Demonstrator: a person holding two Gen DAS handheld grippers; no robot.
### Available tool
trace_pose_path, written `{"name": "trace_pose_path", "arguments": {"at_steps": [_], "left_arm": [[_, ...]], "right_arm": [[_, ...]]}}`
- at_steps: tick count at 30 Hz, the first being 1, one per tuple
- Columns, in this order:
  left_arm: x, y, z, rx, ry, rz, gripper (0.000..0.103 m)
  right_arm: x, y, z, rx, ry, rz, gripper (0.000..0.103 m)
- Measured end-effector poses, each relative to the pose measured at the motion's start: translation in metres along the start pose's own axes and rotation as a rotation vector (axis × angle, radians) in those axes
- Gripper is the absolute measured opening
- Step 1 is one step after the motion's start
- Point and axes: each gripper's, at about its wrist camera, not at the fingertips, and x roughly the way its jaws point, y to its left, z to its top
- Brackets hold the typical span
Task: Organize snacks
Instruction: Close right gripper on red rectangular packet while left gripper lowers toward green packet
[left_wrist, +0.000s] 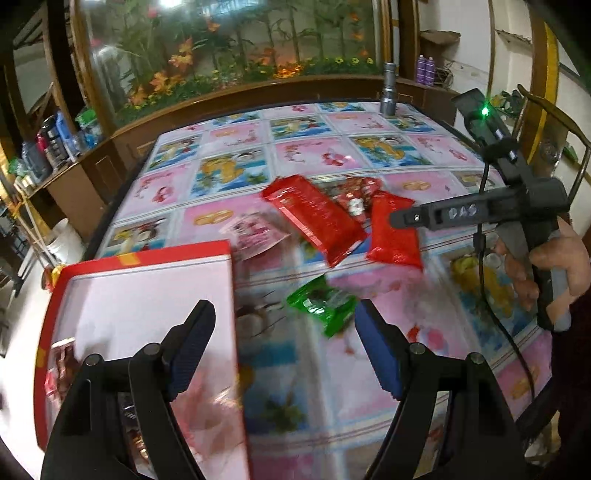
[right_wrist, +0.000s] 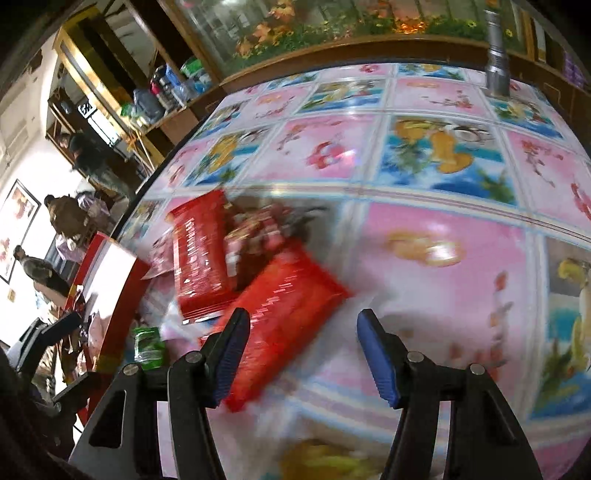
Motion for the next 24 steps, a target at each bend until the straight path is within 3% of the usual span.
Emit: {"name": "trace_pose_path", "arguments": {"at_steps": [4, 8, 11, 14, 20, 24], "left_arm": [[0.003, -0.001, -0.001, 0.033, 0.009, 0.006, 0.078], [0.01, -0.011, 0.004, 0.091, 0.043, -0.069, 0.078], [0.019, -0.016, 0.013, 0.044, 0.084, -0.115, 0.078], [0.033, -0.021, 0.017, -0.048, 0.143, -0.141, 0.078], [0.062, -0.033, 0.02, -0.115, 0.202, -0.071, 0.078], [0.073, -0.031, 0.014, -0.125, 0.233, -0.055, 0.078]], "right_arm": [[0.011, 0.034, -0.003, -0.033, -0.018, -0.136, 0.066], [0.014, 0.046, -0.007, -0.107, -0.056, -0.207, 0.071], [0.013, 0.035, -0.006, -0.091, -0.042, -0.167, 0.071], [0.005, 0.019, -0.003, -0.088, -0.049, -0.198, 0.071], [-0.011, -0.044, 0.004, 0.099, -0.031, -0.201, 0.071], [-0.015, -0.056, 0.006, 0.195, -0.021, -0.147, 0.073]]}}
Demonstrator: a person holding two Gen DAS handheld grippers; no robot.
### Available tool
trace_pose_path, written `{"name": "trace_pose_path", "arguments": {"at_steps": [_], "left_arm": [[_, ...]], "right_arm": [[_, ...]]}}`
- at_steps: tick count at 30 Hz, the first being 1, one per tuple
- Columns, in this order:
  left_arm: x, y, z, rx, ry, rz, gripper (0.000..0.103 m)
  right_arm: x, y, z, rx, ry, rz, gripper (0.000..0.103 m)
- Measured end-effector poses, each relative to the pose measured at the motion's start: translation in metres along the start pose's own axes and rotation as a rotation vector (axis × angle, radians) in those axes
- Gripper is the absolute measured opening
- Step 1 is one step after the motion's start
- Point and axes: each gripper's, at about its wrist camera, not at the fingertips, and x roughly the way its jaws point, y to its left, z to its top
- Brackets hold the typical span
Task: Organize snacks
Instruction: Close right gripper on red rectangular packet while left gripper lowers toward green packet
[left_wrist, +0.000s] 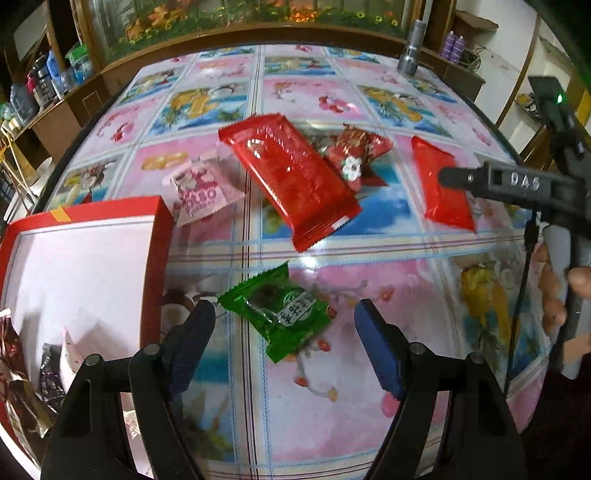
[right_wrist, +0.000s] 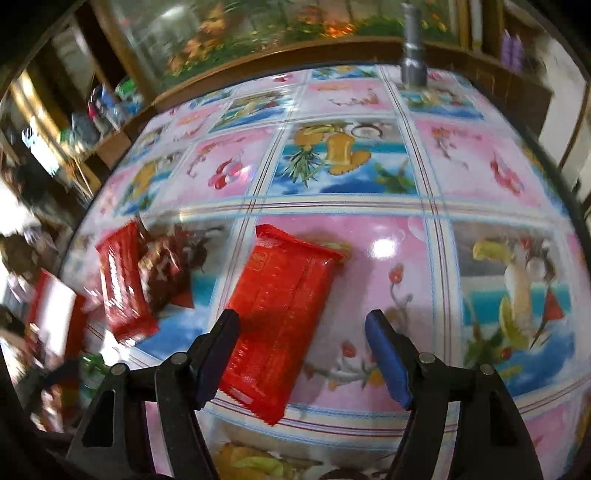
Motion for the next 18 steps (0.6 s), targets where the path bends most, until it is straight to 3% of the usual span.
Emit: {"name": "trace_pose_path", "arguments": {"at_steps": [3, 6, 12, 14, 18], "left_arm": [[0.004, 0.0, -0.003, 0.01, -0.001, 0.01, 0.078], [0.007, 0.003, -0.004, 0.004, -0.003, 0.004, 0.078], [0.004, 0.012, -0.006, -0.054, -0.016, -0.006, 0.078], [0.003, 0.013, -0.008, -0.071, -0.025, -0.002, 0.078], [-0.001, 0.019, -0.012, -0.127, -0.034, -0.023, 0.078]], "right_arm": [[0.003, 0.008, 0.0, -0.009, -0.007, -0.059, 0.073], [0.006, 0.018, -0.002, -0.027, -0.023, -0.064, 0.074], [0.016, 0.043, -0.011, -0.154, -0.054, -0.198, 0.076], [0.016, 0.051, -0.015, -0.201, -0.078, -0.237, 0.073], [0.014, 0.049, -0.015, -0.212, -0.076, -0.191, 0.06]]}}
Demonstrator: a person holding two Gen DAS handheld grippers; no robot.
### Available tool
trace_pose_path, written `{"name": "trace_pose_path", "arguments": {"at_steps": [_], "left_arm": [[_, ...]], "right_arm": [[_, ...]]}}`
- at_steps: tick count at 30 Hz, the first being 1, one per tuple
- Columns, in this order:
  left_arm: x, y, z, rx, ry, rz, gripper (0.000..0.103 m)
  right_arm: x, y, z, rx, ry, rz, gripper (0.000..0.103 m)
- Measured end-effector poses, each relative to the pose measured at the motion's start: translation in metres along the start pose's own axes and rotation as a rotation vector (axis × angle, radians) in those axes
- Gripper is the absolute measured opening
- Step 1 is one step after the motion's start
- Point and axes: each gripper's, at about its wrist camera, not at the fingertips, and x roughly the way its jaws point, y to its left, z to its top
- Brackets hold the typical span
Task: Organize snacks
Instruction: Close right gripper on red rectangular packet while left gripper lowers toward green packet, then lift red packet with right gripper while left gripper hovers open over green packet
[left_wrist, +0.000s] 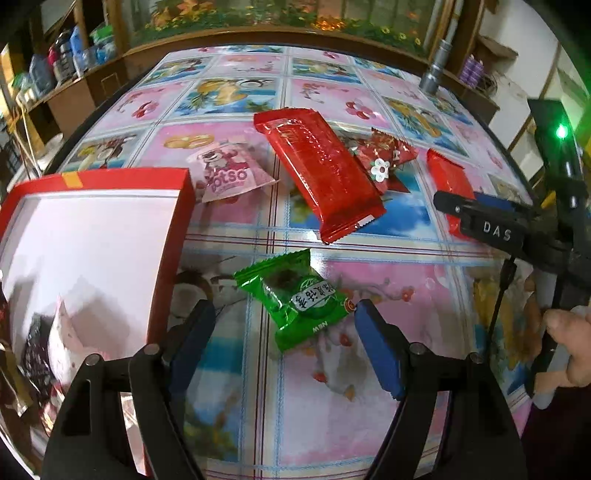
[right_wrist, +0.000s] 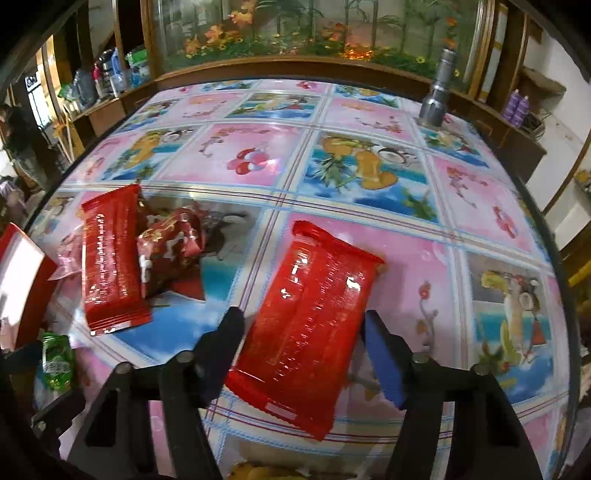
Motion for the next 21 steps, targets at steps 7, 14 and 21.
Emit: {"name": "trace_pose_path", "arguments": {"at_steps": [7, 14, 21], "left_arm": [[-0.011, 0.006, -0.007, -0.09, 0.042, -0.117, 0.078], [-0.003, 0.003, 0.001, -0.097, 0.034, -0.053, 0.078], [0.004, -0.003, 0.004, -0.053, -0.003, -0.006, 0.075]], "right_arm": [[-0.001, 0.004, -0.001, -0.029, -0.008, 0.0, 0.051], [-0.002, 0.004, -0.002, -0.027, -0.007, 0.01, 0.049], [-0.002, 0.006, -0.002, -0.035, -0.008, 0.018, 0.049]]}}
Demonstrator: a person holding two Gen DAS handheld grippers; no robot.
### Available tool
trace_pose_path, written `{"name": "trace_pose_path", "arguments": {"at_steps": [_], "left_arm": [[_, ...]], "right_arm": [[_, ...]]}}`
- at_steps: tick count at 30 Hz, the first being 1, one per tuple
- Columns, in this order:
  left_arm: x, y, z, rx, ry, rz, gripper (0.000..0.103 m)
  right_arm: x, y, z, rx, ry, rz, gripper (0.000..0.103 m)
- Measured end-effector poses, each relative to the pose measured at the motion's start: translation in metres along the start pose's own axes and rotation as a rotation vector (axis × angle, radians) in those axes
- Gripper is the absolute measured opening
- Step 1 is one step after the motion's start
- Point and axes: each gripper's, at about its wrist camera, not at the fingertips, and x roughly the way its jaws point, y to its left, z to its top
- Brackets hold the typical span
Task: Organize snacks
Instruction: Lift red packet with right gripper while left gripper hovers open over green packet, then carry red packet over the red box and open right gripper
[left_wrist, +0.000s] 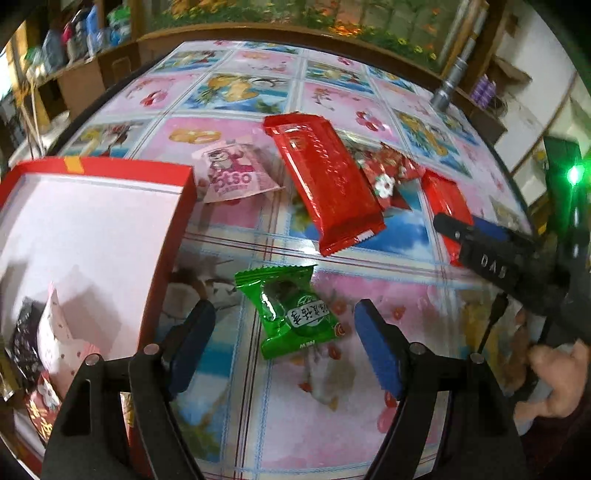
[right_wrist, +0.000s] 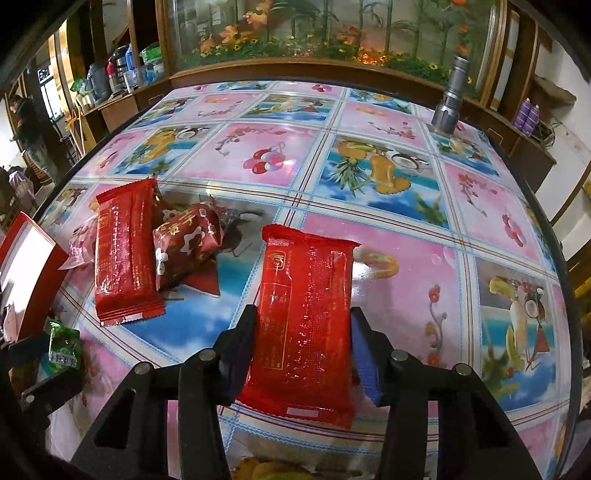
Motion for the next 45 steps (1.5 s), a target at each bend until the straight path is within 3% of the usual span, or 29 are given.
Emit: {"name": "trace_pose_path", "arguments": {"at_steps": [6, 19, 26, 33, 45], "left_arm": [[-0.001, -0.009, -0.001, 0.12, -0.046, 0.013, 0.034], [-0.009, -0.003, -0.009, 0.145, -0.069, -0.04, 0.031], [-0.034, 0.0, -0.012, 0.14, -0.122, -0.066, 0.03], [-0.06, 0.015, -0.009, 0.12, -0.19, -0.075, 0.03], [-0.111, 0.07, -0.013, 0.022, -0.315, -0.049, 0.031]], "right_arm": [[0.0, 0.001, 0.0, -0.006, 0.002, 0.007, 0.049], [-0.003, -0.008, 0.0, 0.045, 0.008, 0.103, 0.047], [-0.001, -0.041, 0.002, 0.212, 0.026, 0.305, 0.047], [-0.007, -0.045, 0.005, 0.254, -0.019, 0.419, 0.047], [-0.014, -0.049, 0.005, 0.293, -0.108, 0.446, 0.047]]}}
